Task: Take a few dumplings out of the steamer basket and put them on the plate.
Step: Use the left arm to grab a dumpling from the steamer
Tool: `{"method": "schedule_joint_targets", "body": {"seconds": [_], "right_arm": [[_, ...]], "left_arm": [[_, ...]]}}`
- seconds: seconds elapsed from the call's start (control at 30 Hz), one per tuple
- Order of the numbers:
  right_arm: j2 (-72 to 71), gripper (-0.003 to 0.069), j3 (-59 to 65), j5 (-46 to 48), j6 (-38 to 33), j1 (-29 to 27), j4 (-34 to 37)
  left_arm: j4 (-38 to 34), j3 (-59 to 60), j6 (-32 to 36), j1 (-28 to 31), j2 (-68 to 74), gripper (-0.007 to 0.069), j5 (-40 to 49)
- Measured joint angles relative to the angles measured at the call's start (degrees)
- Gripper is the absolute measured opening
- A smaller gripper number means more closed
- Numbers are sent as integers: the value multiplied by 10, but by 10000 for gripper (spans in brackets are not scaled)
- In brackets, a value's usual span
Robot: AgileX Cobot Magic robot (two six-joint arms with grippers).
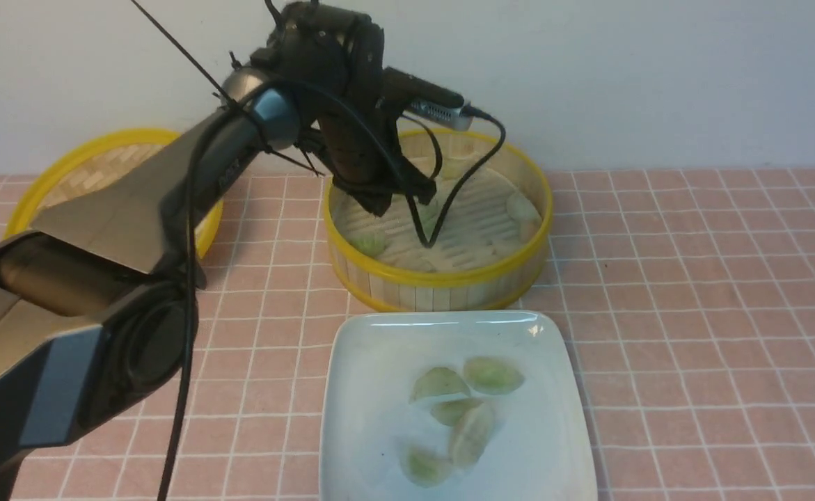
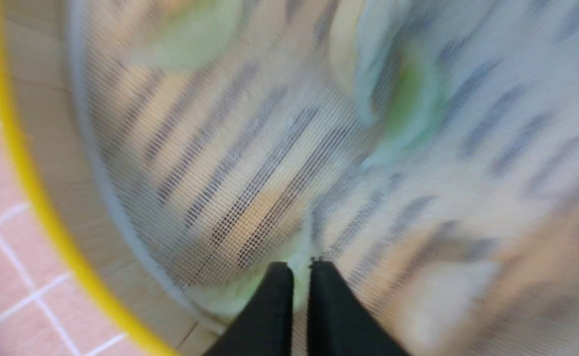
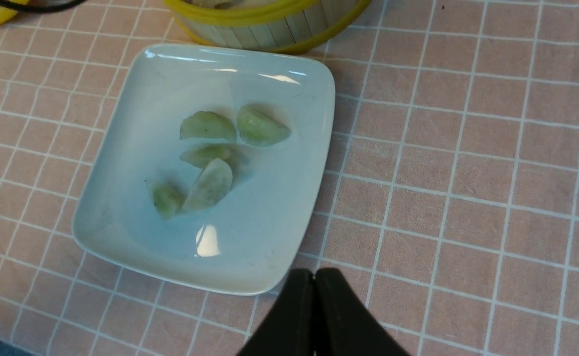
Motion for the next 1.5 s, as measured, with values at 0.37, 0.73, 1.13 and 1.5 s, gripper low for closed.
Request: {"method": "schedule_joint_targets", "body": {"seconds": [0.37,0.73,1.13,1.5], "right_arm": [[0,-15,0,0,-15,0,10],[0,-15,0,0,-15,0,15],[0,-15,0,0,-15,0,23],[0,-15,0,0,-15,0,26]], "left_arm": [[31,-6,29,-1,-1,25,2],[53,-6,36,-1,64,382,4],[50,-6,39,-1,73,197,-6],[-53,93,18,-1,-156,145,-1]]}}
